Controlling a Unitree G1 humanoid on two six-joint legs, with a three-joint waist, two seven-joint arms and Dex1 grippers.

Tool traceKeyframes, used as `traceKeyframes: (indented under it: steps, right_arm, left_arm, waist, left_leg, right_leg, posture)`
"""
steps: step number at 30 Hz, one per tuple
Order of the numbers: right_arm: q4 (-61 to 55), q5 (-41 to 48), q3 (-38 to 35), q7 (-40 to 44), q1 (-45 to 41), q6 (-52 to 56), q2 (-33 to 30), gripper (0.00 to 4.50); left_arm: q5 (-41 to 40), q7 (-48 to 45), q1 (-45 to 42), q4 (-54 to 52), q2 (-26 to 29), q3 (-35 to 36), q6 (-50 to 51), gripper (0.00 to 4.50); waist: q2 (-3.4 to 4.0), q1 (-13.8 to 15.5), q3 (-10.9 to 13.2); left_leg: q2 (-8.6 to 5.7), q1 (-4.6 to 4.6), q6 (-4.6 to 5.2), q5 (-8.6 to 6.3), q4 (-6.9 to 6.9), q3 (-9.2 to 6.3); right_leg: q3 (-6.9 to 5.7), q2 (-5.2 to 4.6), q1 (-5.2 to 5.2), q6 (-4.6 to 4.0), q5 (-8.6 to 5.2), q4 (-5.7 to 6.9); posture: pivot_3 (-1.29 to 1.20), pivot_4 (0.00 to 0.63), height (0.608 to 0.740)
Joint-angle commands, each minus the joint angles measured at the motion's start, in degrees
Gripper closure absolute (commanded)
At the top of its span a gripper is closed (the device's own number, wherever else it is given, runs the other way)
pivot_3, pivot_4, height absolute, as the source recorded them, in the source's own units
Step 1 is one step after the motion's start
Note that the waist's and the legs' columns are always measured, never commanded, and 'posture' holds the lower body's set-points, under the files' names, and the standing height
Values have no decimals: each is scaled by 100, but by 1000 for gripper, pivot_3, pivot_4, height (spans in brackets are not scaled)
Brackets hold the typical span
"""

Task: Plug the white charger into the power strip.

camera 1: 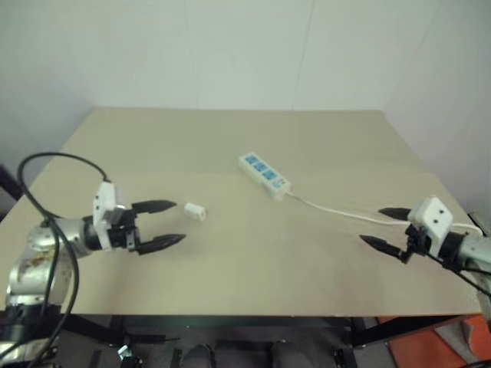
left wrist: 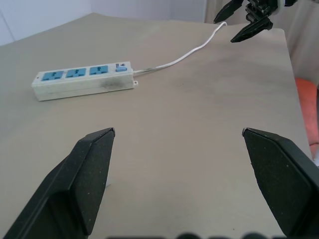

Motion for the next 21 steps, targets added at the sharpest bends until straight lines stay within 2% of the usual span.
traceKeyframes:
  steps: [1, 18, 21]
  right_arm:
    - [-353, 188, -390, -77, 43, 172, -196, 0]
    - [-698, 250, -614, -129, 334, 314, -302, 0]
    - [-724, 283, -485, -122, 179, 367, -211, 0]
  left_arm:
    - [-110, -103, -81, -108, 114, 99, -91, 26]
    - [91, -218, -239, 232, 70, -91, -365, 26]
    - [45, -257, -255, 243, 41, -100, -373, 26]
  waist:
    - [0, -19, 0]
    - [0, -6, 0]
    - [0, -21, 0]
  left_leg:
    - [0, 1, 0, 0, -1, 1]
    - [0, 2, 0, 0, -11, 2]
    - [0, 2, 0, 0, -12, 3]
  right_leg:
    - [1, 0, 0, 0, 0, 0]
    - [1, -1, 0, 0, 0, -9]
    - [1, -1, 0, 0, 0, -11]
  posture:
    - [0, 150, 740]
    - [0, 150, 740]
    - [0, 150, 740]
